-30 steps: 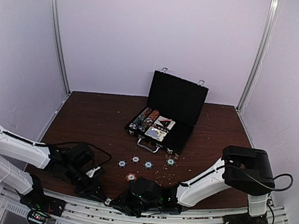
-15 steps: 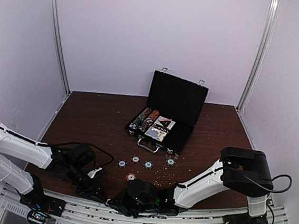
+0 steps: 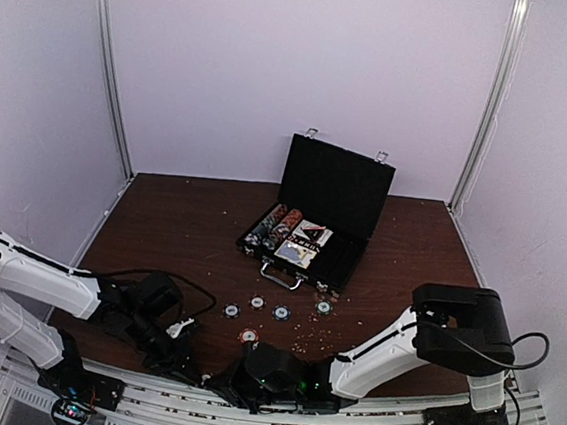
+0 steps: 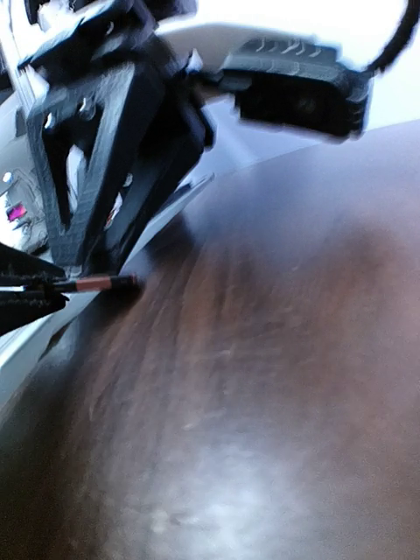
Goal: Pack up texas hold em set
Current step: Pick up the poker chip from the corner of the board, then place the poker chip in the slot.
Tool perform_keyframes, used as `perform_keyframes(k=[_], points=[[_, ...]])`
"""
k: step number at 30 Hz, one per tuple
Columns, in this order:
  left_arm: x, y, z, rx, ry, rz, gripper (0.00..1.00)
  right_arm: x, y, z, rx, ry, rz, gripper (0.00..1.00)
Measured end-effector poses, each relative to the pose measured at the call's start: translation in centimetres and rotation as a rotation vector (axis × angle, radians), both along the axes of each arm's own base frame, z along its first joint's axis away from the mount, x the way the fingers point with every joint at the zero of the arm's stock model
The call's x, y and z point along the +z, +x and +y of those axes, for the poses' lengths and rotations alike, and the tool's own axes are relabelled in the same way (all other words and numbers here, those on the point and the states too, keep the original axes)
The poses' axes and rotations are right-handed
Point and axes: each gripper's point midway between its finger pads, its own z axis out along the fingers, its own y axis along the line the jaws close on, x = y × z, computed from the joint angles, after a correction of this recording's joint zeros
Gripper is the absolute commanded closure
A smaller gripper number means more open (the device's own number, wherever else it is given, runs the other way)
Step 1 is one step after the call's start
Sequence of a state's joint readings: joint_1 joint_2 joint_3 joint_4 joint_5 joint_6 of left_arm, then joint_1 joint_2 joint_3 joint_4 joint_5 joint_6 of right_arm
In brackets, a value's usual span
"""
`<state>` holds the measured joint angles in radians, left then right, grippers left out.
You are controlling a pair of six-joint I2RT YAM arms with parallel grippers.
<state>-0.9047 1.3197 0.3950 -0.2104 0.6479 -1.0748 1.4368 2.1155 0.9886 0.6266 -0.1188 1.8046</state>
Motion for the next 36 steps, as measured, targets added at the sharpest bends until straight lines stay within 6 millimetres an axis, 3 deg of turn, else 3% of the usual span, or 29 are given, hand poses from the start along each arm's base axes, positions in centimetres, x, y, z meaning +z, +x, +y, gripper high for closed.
perform_keyframes(k=[5,8,12,15,18,21,24,29,36], points=[[0.1,0.2,-0.1,-0.003,0.003,-0.01,0.82,0.5,1.8,-0.5,-0.073,0.038,-0.053,1.0],[0.3,0.7,-0.1,0.004,0.023,-0.031,0.77,0.5,2.9,-1.1,-0.099,0.036,-0.098,1.0],[2.2,2.7,-0.7,0.027,0.015,-0.114,0.69,1.3,4.0,-2.1,-0.108,0.032,-0.15,1.0],[3.5,4.5,-0.6,0.066,-0.001,-0.166,0.59,2.9,5.6,-3.5,-0.109,0.032,-0.213,1.0],[3.5,6.0,0.6,0.11,0.018,-0.187,0.43,5.8,9.0,-5.0,-0.105,0.015,-0.322,1.0],[3.3,7.1,1.9,0.147,0.044,-0.194,0.33,8.6,14.1,-7.0,-0.074,-0.067,-0.468,1.0],[3.5,7.8,2.5,0.156,0.057,-0.215,0.3,10.1,20.1,-8.7,-0.011,-0.187,-0.609,1.0],[4.3,8.5,2.1,0.143,0.044,-0.253,0.28,11.0,29.8,-10.7,0.173,-0.45,-0.816,1.0],[4.3,8.7,2.3,0.139,0.051,-0.265,0.28,8.5,34.0,-10.0,0.454,-0.657,-0.938,1.0]])
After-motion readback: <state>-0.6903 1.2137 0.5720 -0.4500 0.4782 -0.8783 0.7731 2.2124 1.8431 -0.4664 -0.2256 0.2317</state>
